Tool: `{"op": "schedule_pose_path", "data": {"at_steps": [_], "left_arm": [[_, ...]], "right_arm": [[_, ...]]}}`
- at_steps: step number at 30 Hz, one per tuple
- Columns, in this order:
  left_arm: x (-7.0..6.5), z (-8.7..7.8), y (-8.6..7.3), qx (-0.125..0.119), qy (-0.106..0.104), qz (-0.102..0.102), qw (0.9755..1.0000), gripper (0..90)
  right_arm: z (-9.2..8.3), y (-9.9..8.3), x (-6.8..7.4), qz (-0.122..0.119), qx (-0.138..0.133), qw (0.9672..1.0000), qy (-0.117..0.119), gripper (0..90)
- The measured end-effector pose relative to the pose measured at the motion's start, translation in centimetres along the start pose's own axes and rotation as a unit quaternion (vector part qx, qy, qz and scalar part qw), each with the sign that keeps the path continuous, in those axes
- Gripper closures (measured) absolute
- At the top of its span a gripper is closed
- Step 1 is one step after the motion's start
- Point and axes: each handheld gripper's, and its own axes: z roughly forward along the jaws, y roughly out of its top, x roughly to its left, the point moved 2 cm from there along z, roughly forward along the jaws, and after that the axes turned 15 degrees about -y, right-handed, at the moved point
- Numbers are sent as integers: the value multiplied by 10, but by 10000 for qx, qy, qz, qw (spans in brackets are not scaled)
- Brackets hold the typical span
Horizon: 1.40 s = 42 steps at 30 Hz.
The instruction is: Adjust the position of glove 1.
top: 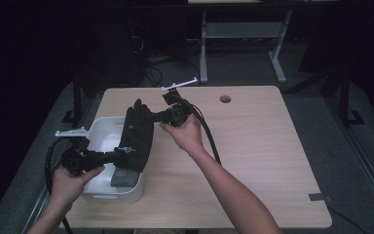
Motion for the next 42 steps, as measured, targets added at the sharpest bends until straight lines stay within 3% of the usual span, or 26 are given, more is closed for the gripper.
{"op": "schedule_pose_path", "data": {"at_steps": [17, 42], "left_arm": [[16, -10, -19, -5, 117, -244, 9996, 818], [27, -8, -38, 214, 130, -473, 9986, 816]], "right_arm": [[31, -7, 12, 1, 192, 9998, 94, 820], [56, -26, 12, -25, 505, 9987, 96, 814]]}}
